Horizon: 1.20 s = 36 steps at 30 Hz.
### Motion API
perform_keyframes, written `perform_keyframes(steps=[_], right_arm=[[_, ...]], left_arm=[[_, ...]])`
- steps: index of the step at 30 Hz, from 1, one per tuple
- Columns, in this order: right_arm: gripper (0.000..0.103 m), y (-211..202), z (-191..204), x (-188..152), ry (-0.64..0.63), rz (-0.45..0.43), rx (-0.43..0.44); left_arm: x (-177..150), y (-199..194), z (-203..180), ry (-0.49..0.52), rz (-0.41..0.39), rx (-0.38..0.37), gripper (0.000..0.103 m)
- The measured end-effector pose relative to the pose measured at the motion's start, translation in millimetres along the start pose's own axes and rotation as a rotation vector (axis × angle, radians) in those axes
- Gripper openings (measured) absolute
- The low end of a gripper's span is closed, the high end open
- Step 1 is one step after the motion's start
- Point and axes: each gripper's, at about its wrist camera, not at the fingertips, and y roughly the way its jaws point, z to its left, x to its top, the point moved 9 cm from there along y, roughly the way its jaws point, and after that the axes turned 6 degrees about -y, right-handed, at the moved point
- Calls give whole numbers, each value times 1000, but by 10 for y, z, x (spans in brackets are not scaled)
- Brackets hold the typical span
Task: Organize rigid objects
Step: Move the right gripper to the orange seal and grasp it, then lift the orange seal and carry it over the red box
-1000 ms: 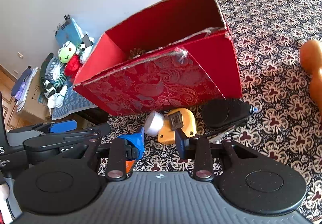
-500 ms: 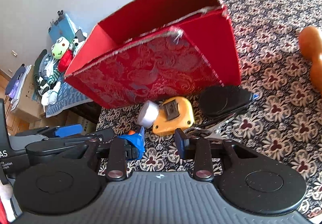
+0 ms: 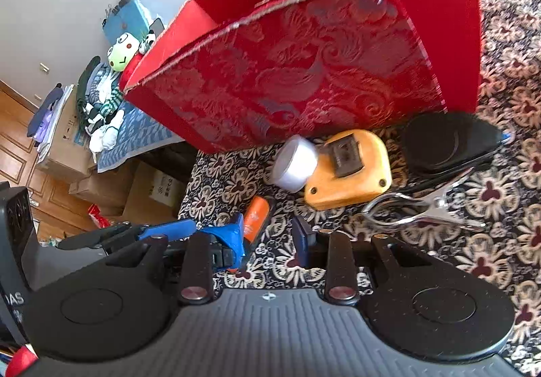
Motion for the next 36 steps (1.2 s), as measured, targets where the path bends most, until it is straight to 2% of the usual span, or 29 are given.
perform_keyframes(steps=[6,10,12,20,22,23,24,30,36], right_arm=[[12,85,12,4,28,15,46],[10,138,13,-17,57,28,76],[9,154,16,-34,63,32,91],[6,187,5,-58,94,32,122],[6,197,-5,-67,107,33,129],[6,203,-14,-69,114,32,132],[6,207,-23,-75,123,31,137],[6,222,-77,-95,189,28,179],[7,321,-104,-130,237,57,207]], left_arm=[[-22,57,-47,8,27,-3,59],[-48,98,-39,2,51,-4,56],[-58,108,-29,0,53,-2,48],[-60,115,-44,-2,41,-4,45],[-59,111,-55,3,35,-4,32],[-59,110,-65,9,32,0,22],[-59,109,-76,16,29,5,18],[-39,98,-46,-10,21,-34,17],[-29,103,-45,-79,41,-148,17]])
